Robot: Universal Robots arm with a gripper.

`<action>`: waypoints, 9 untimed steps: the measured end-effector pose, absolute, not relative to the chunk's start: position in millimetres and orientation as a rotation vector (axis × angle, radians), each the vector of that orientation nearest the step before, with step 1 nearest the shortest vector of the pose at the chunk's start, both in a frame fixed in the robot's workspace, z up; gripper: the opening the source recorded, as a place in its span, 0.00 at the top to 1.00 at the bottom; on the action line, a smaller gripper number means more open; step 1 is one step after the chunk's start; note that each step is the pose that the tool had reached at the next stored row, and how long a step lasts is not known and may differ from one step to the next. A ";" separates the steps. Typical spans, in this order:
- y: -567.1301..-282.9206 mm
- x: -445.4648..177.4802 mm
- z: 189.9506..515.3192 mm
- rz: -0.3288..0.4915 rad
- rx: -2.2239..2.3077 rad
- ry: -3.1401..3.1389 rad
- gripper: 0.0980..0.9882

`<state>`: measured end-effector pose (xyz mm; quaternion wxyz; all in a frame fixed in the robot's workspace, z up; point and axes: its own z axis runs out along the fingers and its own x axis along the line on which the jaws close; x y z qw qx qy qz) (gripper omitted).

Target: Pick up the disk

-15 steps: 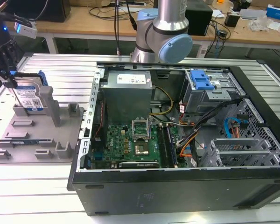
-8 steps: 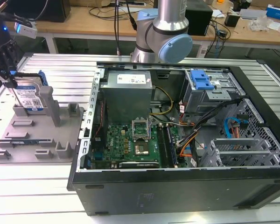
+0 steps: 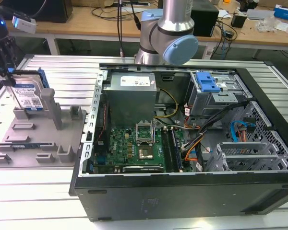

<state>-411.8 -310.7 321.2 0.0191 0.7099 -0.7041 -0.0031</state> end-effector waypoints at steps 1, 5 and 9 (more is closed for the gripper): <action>-310.7 -411.8 328.1 -0.010 2.204 -2.185 0.70; -310.9 -411.8 350.9 -0.010 2.204 -2.186 0.70; -311.1 -411.8 370.1 -0.010 2.204 -2.186 0.70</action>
